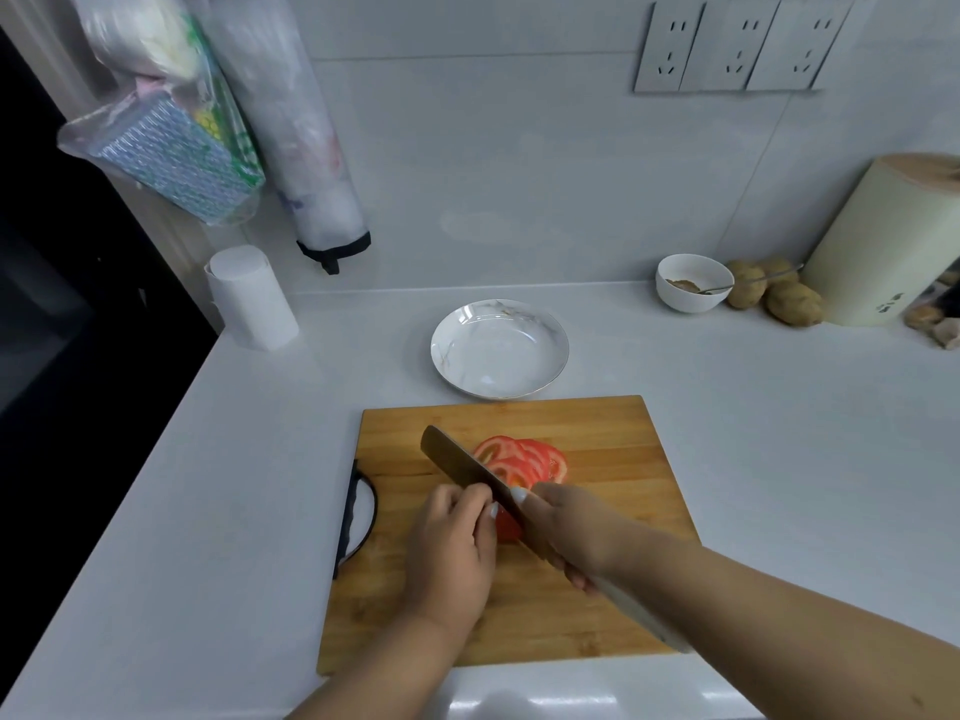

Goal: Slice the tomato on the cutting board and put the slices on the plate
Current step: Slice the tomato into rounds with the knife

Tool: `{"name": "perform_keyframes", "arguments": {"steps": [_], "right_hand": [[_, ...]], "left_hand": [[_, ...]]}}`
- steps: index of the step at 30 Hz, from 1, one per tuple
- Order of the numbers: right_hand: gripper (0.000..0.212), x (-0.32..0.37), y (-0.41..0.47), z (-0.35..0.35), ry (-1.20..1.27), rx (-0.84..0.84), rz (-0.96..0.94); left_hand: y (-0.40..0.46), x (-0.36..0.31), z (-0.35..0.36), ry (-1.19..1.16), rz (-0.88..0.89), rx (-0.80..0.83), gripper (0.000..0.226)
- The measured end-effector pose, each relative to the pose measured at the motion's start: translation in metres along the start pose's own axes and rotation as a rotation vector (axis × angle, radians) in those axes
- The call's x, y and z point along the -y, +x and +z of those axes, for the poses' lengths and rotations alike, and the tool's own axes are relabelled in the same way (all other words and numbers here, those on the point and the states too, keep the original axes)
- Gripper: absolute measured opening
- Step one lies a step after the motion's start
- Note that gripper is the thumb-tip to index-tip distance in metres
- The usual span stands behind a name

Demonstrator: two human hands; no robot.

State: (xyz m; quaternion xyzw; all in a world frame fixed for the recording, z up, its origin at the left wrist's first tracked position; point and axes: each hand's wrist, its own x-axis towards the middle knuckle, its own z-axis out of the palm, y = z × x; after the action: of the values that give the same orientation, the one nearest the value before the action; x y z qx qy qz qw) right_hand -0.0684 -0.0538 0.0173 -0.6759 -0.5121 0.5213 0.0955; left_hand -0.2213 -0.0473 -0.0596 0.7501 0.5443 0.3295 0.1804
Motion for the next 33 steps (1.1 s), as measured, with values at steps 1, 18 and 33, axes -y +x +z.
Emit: {"name": "perform_keyframes", "arguments": {"steps": [1, 18, 33], "right_hand": [[0.045, -0.002, 0.0, 0.001, 0.002, -0.004, -0.006], [0.044, -0.008, -0.001, -0.005, 0.141, 0.038, -0.029], [0.043, -0.003, -0.006, -0.009, 0.108, 0.037, 0.021]], "left_hand": [[-0.001, 0.0, 0.0, -0.002, 0.006, 0.0, 0.013], [-0.015, 0.0, 0.004, 0.105, 0.254, 0.04, 0.021], [-0.009, 0.017, 0.008, -0.024, 0.168, -0.059, 0.03]]}}
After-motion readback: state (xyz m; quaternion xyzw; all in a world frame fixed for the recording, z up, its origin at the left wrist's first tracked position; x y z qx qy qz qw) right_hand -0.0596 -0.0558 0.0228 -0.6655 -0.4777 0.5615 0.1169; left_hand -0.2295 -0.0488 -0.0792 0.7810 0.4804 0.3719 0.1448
